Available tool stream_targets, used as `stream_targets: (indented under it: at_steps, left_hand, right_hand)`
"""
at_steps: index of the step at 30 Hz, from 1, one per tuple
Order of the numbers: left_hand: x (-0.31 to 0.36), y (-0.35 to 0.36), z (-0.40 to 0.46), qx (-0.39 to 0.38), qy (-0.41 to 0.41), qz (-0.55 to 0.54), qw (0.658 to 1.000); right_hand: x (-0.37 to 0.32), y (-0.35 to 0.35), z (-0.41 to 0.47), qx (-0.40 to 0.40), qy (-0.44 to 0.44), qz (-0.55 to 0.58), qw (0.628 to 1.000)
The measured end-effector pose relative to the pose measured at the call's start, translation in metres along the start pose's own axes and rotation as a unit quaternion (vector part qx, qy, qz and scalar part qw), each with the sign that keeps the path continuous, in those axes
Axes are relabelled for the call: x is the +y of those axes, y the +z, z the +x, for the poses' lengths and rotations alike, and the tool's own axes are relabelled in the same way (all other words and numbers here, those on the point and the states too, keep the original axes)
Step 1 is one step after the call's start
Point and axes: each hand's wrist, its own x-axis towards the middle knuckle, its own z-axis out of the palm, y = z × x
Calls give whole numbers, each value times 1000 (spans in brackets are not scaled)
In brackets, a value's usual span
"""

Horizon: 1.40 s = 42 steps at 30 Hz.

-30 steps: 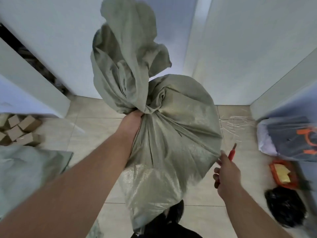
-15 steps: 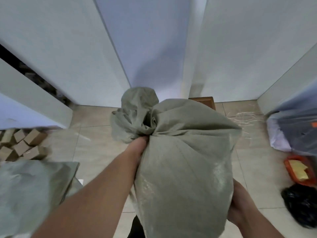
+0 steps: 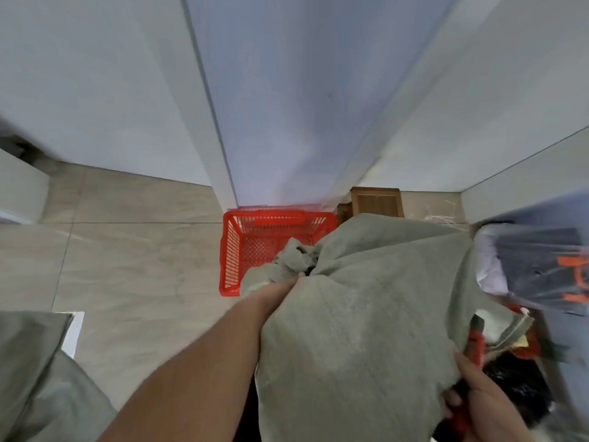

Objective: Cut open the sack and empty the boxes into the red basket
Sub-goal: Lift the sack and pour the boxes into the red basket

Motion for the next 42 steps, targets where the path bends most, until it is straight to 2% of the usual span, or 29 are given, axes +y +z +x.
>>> stream_targets:
  at_steps: [3,5,7,8,10,11,12,13,14,17,19,22,26,29,30,32,34,36,38,40,42]
  left_hand:
    - [27,-51,40,64,17,-20,998]
    - [36,-85,41,177,52,-10,983]
    - [34,-108,14,317,141,103,932]
    - [26,-111,-3,335,203,134,911]
    - [6,-99,-42,238,290,254,891]
    - [-8,-91,-52,174,279,369,869]
    - [-22,-84,-59,148,272,481,820]
    - [-31,-87,-52,163,287,548,768]
    - [-30,-94,-41,188,328,564,735]
    - [1,-110,-19,256,355,570,696]
    - [20,-109,-23,261,344,540,722]
    - [38,-97,-42,291,360,427,776]
    - [57,-75,-59,291,404,333,800]
    - [75,-58,-55,260,405,337,809]
    - [79,-54,-53,245,404,357,806]
    - [85,-47,-50,229,401,388,798]
    - [88,-42,-48,223,395,398,797]
    - [91,-38,-48,226,386,405,797]
    - [93,-36,-52,234,381,405,798]
    - [94,-34,-57,239,379,404,798]
    - [93,-36,-61,240,380,407,795]
  right_hand:
    - [5,54,19,-27,3,81,996]
    - [8,84,38,-26,28,117,992]
    - [14,115,58,-25,57,118,991]
    - [17,131,65,-19,63,111,992]
    - [21,160,75,-12,70,103,992]
    - [21,172,77,-8,74,100,992]
    - [22,181,79,-4,78,92,993]
    - [21,189,79,1,80,77,994]
    - [22,193,81,11,82,54,995]
    - [16,198,86,62,60,-70,994]
    - [6,194,93,110,12,-178,978]
    - [-13,180,109,161,-36,-319,933]
    - [-26,160,116,68,68,-276,956]
    - [-29,129,116,61,27,-301,951]
    - [-26,115,121,70,-12,-359,930]
    - [-20,92,138,52,-103,-498,859]
    - [-9,81,165,-40,-155,-587,794]
    - [14,73,197,-121,-175,-627,750]
    - [33,73,213,-121,-187,-647,729]
    - [44,73,221,-62,-198,-662,720]
    - [50,68,234,1,-216,-651,728]
